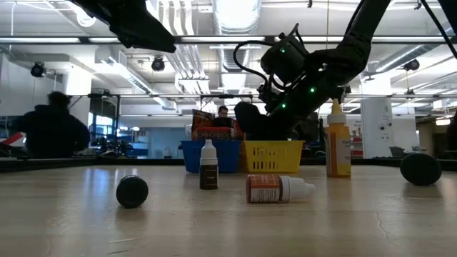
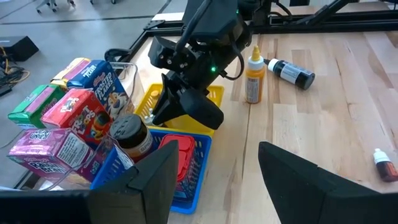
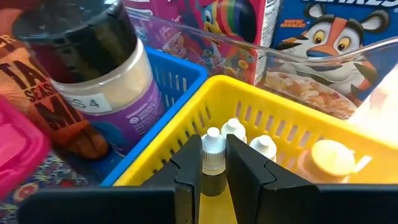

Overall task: Pick & Place Kitchen Items
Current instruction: Put the small red food coloring bottle into the yellow bin, then put the small black food coloring bottle into the yellow bin

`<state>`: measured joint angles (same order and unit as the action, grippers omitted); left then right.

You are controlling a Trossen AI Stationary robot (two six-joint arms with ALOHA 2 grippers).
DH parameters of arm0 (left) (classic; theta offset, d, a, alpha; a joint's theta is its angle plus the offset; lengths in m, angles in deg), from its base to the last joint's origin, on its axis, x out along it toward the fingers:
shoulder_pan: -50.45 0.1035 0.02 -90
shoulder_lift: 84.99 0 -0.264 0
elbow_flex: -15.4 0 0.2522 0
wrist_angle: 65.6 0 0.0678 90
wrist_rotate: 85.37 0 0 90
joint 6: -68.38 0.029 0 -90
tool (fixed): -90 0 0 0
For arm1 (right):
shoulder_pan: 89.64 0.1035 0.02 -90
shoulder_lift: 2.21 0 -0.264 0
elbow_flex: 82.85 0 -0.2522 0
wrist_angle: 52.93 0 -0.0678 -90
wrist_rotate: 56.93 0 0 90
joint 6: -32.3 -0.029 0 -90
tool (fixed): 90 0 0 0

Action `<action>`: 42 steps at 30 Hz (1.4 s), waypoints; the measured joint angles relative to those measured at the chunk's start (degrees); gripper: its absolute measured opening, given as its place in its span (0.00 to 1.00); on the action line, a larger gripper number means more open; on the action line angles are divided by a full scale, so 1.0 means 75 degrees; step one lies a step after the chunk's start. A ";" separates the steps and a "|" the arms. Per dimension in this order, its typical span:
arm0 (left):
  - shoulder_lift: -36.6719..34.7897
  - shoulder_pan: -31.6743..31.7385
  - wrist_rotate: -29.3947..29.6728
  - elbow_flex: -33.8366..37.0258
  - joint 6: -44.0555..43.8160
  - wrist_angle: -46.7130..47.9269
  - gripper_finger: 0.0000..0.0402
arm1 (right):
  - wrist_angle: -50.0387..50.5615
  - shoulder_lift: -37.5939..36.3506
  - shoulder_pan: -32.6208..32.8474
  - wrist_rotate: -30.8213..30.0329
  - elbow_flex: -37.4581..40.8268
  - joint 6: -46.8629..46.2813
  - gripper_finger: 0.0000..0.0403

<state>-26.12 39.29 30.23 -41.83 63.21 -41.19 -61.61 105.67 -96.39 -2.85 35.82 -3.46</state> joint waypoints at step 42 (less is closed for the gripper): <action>0.0000 0.0009 -0.0003 0.0000 0.0122 0.0019 0.57 | 0.0167 -0.0744 -0.0245 0.0796 0.0000 0.0584 0.35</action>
<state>-26.12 39.35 30.21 -41.83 64.13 -41.05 -60.36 100.09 -98.23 3.12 35.82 0.92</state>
